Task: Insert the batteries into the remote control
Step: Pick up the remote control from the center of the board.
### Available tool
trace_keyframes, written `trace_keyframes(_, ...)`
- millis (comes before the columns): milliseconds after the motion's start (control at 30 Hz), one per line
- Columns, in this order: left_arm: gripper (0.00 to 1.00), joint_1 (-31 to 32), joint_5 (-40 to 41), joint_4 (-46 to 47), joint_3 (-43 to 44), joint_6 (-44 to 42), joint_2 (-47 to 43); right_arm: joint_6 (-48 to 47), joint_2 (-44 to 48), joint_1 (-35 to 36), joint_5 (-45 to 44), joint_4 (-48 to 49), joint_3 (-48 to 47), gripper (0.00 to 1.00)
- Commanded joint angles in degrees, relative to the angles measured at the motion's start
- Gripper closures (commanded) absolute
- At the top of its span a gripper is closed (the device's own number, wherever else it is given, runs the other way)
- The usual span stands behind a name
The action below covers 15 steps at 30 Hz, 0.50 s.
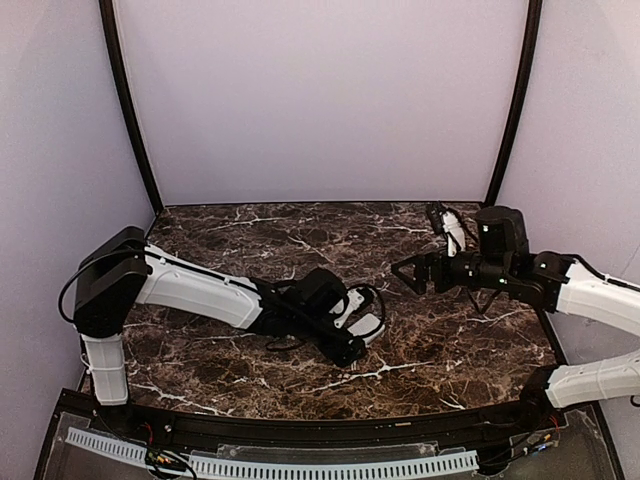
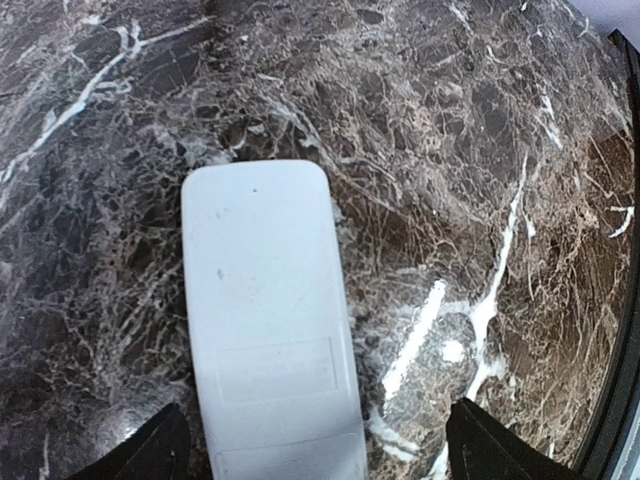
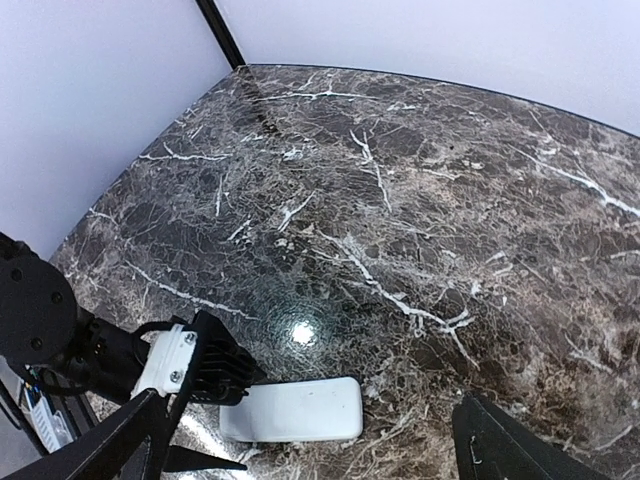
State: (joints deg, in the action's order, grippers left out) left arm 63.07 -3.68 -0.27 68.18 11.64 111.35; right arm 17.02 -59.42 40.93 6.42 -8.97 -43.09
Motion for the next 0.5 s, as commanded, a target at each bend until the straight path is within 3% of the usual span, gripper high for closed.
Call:
trace_keyframes(0,0.13,0.80,0.56,-7.01,3.87,-1.40,2.27,6.12,3.65,-2.67,2.40,2.29,3.27,0.01)
trace_keyframes(433,0.31,1.31,6.23,-14.08,11.18,-3.55,8.70,7.37,6.44,-5.63,5.29,2.41,7.22,0.01)
trace_keyframes(467,0.36,1.28,6.63,-14.57,11.44,-3.66,9.19,7.33,6.43,-5.82,5.73,2.35,7.31,0.01)
